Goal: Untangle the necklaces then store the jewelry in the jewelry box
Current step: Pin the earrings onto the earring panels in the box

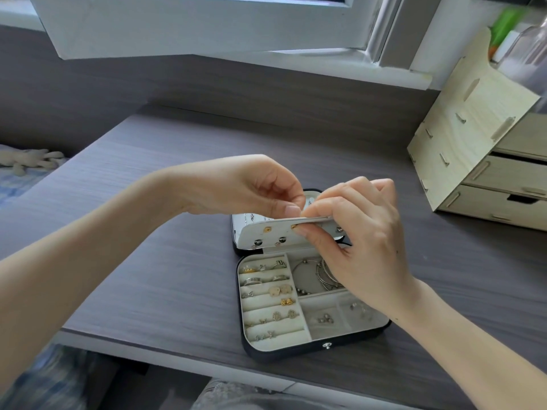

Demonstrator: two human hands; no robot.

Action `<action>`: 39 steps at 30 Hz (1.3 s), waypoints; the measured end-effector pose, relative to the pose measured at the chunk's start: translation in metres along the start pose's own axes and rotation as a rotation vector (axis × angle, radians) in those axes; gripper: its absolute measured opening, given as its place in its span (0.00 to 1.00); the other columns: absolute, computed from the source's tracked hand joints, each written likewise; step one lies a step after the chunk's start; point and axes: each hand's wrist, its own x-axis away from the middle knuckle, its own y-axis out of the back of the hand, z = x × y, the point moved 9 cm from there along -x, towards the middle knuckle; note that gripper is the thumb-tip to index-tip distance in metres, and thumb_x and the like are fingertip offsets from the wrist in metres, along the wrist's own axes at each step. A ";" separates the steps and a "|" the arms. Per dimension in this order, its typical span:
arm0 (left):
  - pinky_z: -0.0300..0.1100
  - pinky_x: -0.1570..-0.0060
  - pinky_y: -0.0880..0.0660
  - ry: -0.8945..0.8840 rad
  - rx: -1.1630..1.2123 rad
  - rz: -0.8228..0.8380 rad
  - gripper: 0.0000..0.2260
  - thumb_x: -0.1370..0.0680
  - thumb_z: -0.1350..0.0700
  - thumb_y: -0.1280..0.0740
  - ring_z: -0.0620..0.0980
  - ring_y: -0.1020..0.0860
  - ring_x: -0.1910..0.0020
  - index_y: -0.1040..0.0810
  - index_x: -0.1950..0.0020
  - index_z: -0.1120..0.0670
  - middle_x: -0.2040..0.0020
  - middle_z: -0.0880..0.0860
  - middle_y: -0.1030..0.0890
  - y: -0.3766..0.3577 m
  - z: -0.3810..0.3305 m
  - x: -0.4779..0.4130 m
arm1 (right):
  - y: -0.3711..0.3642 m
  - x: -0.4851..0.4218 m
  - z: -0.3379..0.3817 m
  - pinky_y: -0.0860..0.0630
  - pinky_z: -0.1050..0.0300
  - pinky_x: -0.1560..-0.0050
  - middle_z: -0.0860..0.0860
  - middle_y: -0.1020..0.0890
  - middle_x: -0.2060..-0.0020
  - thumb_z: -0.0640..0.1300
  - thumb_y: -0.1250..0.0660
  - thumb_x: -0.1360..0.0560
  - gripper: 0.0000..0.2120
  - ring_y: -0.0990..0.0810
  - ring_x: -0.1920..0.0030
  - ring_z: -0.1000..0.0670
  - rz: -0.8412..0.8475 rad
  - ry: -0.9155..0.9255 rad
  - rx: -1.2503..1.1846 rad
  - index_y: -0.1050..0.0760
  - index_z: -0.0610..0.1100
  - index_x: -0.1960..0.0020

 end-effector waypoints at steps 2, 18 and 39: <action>0.37 0.58 0.27 -0.001 -0.001 -0.013 0.12 0.26 0.51 0.34 0.47 0.26 0.60 0.21 0.53 0.60 0.60 0.56 0.22 0.000 0.000 0.001 | -0.001 0.000 0.000 0.34 0.48 0.58 0.52 0.18 0.63 0.49 0.32 0.26 0.11 0.23 0.61 0.50 -0.004 0.002 0.002 0.20 0.42 0.62; 0.37 0.61 0.23 0.122 0.157 -0.240 0.16 0.26 0.47 0.40 0.49 0.18 0.59 0.18 0.54 0.55 0.59 0.53 0.16 0.027 0.004 0.012 | -0.015 -0.014 -0.015 0.35 0.52 0.54 0.53 0.19 0.61 0.52 0.31 0.28 0.12 0.24 0.58 0.49 -0.008 -0.116 0.041 0.20 0.43 0.55; 0.32 0.73 0.29 0.156 0.183 -0.844 0.08 0.26 0.65 0.32 0.38 0.24 0.71 0.21 0.57 0.51 0.63 0.50 0.21 0.047 0.045 0.013 | 0.005 0.083 -0.150 0.33 0.52 0.60 0.48 0.17 0.67 0.43 0.22 0.36 0.05 0.22 0.63 0.41 0.558 -0.464 0.507 0.17 0.45 0.63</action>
